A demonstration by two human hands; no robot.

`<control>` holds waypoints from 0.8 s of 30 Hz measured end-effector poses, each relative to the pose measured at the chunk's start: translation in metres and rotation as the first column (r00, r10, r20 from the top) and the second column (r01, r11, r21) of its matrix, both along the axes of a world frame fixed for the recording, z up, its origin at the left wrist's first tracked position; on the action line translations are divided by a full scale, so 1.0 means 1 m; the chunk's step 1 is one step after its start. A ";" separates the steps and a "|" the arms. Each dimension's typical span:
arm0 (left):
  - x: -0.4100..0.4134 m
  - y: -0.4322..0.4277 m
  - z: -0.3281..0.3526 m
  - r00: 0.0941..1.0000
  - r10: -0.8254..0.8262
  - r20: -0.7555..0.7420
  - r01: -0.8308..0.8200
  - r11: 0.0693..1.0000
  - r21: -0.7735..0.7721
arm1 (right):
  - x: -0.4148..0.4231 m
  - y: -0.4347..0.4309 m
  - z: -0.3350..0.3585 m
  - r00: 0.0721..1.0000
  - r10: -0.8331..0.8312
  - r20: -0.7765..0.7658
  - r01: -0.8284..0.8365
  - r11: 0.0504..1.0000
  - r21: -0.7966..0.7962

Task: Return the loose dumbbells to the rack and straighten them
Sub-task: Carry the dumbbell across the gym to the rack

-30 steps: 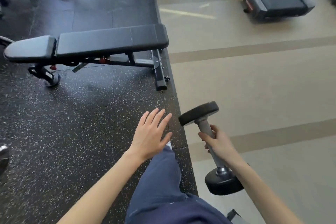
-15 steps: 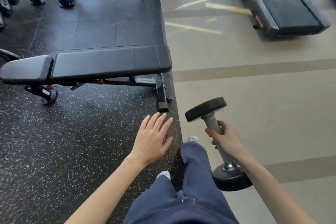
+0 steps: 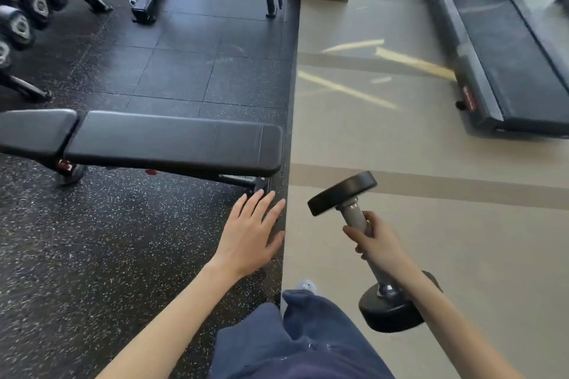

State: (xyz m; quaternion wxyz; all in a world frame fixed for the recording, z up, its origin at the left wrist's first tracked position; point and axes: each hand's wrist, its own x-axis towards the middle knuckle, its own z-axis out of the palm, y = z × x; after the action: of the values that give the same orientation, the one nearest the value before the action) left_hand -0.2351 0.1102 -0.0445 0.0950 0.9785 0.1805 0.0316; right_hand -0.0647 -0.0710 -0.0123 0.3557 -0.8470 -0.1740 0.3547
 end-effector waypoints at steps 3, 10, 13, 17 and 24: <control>0.050 0.007 0.004 0.999 0.025 0.030 -0.024 0.999 -0.024 | 0.050 0.010 0.001 1.000 0.006 0.022 -0.006 1.000 -0.008; 0.134 0.033 -0.005 0.999 0.037 -0.037 -0.039 0.998 -0.050 | 0.132 0.041 -0.014 0.996 0.062 -0.071 -0.066 0.997 -0.048; 0.170 0.056 -0.018 0.998 0.028 -0.061 -0.031 0.998 -0.046 | 0.166 0.063 -0.028 0.995 0.085 -0.058 -0.089 0.993 -0.073; 0.224 0.099 -0.025 0.997 0.044 -0.056 -0.047 0.998 -0.051 | 0.219 0.104 -0.039 0.994 0.087 -0.073 -0.093 0.992 -0.090; 0.324 0.194 -0.010 0.996 0.083 -0.019 -0.084 0.994 -0.069 | 0.325 0.206 -0.019 0.983 0.182 -0.020 -0.183 0.977 -0.111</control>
State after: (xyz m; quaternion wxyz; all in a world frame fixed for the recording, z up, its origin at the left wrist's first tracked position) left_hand 0.0891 0.3044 -0.0547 0.1263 0.9663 0.2232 0.0213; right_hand 0.2604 0.1346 -0.0309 0.2743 -0.8443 -0.2292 0.3991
